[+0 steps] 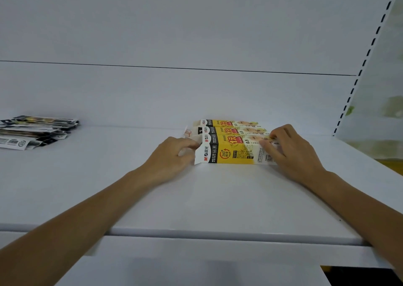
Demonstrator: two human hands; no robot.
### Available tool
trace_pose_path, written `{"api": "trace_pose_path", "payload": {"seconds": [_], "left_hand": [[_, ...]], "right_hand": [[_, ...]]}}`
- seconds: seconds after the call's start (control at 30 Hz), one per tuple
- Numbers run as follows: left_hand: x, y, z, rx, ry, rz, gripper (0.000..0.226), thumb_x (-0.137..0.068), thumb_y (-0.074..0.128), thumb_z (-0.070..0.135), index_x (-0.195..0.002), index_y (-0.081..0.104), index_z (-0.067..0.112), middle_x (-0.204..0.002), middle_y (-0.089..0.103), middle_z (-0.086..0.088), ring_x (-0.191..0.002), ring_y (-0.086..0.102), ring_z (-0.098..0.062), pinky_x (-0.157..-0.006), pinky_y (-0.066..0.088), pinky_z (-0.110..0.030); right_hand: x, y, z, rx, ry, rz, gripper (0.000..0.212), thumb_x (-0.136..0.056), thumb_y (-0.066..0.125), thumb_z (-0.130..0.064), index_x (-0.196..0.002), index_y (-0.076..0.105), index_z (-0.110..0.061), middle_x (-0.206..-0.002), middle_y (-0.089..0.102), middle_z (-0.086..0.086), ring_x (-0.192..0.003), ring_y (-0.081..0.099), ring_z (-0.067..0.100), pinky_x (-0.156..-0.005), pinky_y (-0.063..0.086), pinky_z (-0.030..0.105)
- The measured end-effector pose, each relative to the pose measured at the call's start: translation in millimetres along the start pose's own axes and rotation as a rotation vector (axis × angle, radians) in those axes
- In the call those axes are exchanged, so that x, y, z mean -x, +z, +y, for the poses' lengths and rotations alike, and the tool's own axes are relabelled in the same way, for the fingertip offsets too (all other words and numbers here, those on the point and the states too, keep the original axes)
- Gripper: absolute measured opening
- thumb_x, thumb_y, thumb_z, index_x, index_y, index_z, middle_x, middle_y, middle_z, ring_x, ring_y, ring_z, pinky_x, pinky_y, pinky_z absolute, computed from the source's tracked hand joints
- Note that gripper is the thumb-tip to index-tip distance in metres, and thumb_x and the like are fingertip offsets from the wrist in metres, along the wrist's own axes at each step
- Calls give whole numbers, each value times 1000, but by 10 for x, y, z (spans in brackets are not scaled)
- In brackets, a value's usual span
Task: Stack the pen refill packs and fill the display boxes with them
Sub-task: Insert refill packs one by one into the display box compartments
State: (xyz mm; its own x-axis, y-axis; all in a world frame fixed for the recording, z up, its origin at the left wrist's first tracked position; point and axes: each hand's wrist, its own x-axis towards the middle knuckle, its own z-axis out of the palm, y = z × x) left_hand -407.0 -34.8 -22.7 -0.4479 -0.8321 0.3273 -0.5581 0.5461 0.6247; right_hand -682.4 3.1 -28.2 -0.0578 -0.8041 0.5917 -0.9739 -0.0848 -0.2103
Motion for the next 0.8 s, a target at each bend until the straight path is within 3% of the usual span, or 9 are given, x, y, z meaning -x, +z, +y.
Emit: {"api": "trace_pose_path", "payload": {"seconds": [0.07,0.23,0.37,0.47,0.57,0.67,0.8], "left_hand": [[-4,14,2,30,30,-43,42,-71,42,30,-102,68,22,-97,63,6,-90,56,-12,-68,36,-16],[6,-32,20,126,0,33,33,-75,50,27,-104,59,41,-96,51,36,-94,45,15,-72,26,8],[61,-20,48,132,100,-106,41,-72,48,22,-108,63,34,-96,52,31,-88,45,23,-72,28,8],[13,-21,-6,21,95,5,47,-71,44,32,-115,59,36,-115,56,15,-99,44,9,-82,30,-9],[-7,-64,-80,-109,70,31,53,-72,42,40,-120,59,28,-125,54,6,-113,44,-7,-88,28,-18],[-14,-176,-124,-239,53,39,55,-71,38,41,-120,59,28,-128,54,6,-120,44,-13,-92,30,-22],[29,-377,-137,-436,71,84,41,-87,47,36,-126,55,27,-134,51,5,-124,41,-17,-100,31,-29]], "right_hand": [[-2,1,-3,4,1,-2,41,-89,38,-51,-99,50,-13,-100,41,-5,-76,48,18,-62,35,29],[-2,-3,1,-14,-8,-5,41,-90,40,-49,-100,51,-11,-101,43,-2,-77,52,20,-61,36,29],[8,-13,-9,-36,-6,-13,40,-89,41,-48,-98,51,-10,-100,43,-2,-75,53,22,-61,37,30],[-11,-6,-16,139,-30,60,44,-89,39,-52,-90,55,-11,-94,51,-3,-72,52,22,-59,37,29],[-60,-21,-45,259,-94,91,54,-82,36,-55,-81,63,-9,-87,64,4,-84,56,27,-74,42,38],[-194,-149,-180,201,-68,17,44,-88,51,-45,-108,62,-8,-115,63,7,-110,53,26,-94,36,42],[-544,-231,-757,4,-152,50,46,-93,50,-30,-134,44,-10,-139,46,5,-128,39,21,-102,30,36]]}}
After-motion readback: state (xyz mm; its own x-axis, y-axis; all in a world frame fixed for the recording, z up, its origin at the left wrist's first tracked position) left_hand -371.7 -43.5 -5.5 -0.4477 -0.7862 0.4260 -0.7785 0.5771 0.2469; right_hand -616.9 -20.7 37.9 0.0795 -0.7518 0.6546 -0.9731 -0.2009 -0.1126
